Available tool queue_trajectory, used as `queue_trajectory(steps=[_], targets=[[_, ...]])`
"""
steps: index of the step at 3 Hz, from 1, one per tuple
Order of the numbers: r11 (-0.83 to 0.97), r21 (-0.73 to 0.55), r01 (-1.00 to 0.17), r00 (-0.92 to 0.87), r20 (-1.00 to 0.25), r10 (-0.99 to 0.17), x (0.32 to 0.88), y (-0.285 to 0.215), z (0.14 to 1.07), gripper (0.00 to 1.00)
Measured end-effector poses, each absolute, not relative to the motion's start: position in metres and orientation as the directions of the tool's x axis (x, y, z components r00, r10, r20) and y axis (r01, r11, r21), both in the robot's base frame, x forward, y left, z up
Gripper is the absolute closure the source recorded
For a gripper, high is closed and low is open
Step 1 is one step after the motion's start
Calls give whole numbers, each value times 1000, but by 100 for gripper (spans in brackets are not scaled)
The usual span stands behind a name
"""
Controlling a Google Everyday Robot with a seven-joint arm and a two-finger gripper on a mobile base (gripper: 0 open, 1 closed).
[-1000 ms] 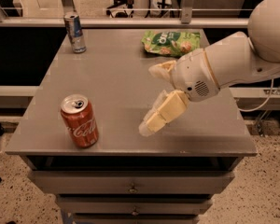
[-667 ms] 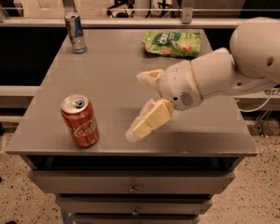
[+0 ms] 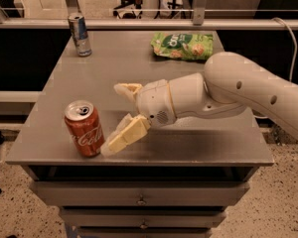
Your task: Pick coke can
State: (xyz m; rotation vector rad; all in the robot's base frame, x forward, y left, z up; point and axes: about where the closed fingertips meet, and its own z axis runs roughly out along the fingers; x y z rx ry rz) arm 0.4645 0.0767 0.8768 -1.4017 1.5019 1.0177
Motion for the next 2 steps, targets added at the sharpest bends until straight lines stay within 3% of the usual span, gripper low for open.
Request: queue_trajectory(steps=[2], targets=[[-8,-25,-1000,26,-983,-180,458,122,861,3]])
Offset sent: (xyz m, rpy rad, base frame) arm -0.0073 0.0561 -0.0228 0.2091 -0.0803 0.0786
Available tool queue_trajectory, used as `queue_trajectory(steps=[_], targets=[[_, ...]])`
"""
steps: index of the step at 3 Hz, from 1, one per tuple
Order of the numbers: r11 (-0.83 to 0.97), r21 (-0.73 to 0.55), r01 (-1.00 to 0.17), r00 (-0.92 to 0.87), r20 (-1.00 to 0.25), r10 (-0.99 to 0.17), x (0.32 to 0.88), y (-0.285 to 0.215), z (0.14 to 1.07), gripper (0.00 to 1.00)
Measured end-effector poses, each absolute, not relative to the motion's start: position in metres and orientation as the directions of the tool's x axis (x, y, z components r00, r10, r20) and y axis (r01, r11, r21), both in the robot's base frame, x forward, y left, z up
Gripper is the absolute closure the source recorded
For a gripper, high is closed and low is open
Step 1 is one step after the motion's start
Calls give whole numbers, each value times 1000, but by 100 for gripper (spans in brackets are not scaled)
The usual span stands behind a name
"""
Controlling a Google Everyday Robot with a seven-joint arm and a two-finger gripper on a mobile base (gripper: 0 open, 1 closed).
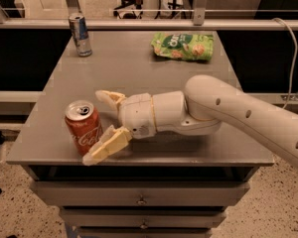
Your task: Pick coke can
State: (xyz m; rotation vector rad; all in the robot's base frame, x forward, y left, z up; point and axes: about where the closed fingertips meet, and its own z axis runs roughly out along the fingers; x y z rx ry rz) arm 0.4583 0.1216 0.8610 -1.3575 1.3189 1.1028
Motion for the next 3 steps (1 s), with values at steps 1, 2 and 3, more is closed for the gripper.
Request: queue_trajectory(steps=[1,2,3], targets=[[-15,-29,-999,31,-992,-121,457,134,856,33],[-14,-24,-1000,25,-995,-96,456,138,854,56],[6,-33,-999,33,-995,-93,460,132,859,80]])
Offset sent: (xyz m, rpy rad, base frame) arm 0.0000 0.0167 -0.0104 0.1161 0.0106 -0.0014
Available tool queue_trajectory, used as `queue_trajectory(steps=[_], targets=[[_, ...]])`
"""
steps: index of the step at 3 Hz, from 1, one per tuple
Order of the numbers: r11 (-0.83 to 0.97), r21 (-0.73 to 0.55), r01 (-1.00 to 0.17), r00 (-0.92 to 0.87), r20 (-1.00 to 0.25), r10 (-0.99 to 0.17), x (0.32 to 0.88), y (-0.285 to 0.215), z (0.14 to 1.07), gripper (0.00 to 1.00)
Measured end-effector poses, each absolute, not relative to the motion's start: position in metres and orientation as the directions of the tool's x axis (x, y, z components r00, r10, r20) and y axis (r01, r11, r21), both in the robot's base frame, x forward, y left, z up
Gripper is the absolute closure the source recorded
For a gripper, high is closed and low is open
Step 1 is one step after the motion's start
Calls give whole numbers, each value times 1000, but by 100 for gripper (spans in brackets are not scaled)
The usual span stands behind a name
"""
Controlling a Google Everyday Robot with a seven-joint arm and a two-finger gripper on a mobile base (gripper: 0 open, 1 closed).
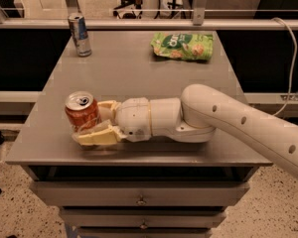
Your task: Pick coke can
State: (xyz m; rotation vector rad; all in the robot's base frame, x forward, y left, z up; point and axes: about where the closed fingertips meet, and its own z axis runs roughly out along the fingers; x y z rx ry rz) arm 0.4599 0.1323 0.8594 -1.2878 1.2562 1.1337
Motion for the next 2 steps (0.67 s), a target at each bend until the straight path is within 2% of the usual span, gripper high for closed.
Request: queue_trajectory(steps=[1,2], targets=[[47,-69,-996,64,-993,-104,470,112,878,100],[108,-142,-984,128,-983,-132,486,78,918,100]])
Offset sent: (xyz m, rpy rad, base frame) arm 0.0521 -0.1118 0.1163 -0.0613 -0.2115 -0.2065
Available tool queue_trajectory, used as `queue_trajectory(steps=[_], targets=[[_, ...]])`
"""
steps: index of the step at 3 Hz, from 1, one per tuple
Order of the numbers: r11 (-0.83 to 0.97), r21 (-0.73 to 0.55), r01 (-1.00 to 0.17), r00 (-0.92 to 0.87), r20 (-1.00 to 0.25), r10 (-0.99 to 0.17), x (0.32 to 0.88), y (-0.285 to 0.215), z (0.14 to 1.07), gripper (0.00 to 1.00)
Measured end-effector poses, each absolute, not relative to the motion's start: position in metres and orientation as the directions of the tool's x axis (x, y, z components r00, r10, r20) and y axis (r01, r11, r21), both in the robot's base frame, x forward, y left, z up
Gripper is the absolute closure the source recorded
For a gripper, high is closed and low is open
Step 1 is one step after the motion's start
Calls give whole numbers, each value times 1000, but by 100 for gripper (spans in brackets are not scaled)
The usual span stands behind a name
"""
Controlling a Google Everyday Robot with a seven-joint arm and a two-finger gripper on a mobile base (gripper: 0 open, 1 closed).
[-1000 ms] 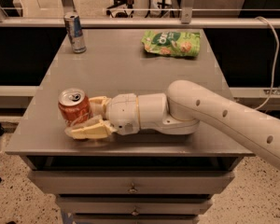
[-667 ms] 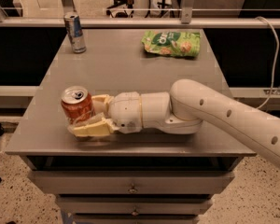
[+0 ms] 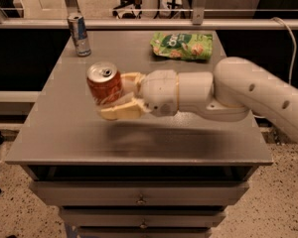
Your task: Pick coke can
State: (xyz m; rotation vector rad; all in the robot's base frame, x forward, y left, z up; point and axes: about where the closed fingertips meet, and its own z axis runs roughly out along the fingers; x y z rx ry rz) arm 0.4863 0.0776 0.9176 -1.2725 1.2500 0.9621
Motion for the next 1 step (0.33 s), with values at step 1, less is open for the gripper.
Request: queue_trajectory(steps=[1], targets=[[121,-163,-979,146,-980,-134,491,71,929,100]])
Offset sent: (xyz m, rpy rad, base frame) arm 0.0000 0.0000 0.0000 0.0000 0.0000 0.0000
